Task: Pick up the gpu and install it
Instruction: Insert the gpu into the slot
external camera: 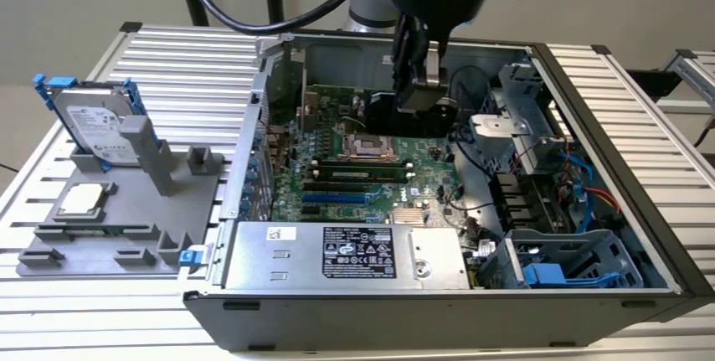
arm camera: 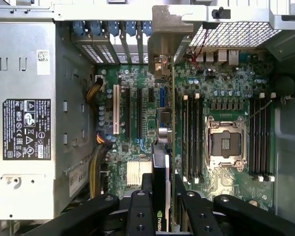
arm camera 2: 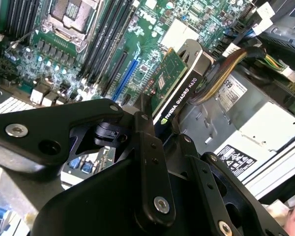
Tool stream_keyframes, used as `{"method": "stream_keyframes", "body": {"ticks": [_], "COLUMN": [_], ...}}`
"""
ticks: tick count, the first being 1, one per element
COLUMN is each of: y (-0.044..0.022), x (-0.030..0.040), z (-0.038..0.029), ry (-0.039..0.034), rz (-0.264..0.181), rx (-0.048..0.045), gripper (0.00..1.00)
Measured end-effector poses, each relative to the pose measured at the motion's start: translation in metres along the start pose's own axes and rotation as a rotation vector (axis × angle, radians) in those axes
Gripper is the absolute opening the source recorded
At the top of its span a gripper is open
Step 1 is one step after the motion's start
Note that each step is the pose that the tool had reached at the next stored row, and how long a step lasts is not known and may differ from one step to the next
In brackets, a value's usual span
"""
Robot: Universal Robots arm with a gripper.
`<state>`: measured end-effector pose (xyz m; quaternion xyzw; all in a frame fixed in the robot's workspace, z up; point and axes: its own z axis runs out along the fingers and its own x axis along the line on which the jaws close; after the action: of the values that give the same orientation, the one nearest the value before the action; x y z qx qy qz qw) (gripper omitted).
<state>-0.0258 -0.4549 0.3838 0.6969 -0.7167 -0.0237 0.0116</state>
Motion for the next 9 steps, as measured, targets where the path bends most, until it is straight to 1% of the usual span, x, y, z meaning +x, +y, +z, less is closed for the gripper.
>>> {"method": "stream_keyframes", "body": {"ticks": [3, 9], "y": [0.0000, 0.0000], "x": [-0.0001, -0.0001], "z": [0.0021, 0.0025], "ry": [0.0000, 0.0000], "rz": [0.000, 0.000], "rx": [0.0000, 0.0000], "gripper": [0.00, 0.00]}}
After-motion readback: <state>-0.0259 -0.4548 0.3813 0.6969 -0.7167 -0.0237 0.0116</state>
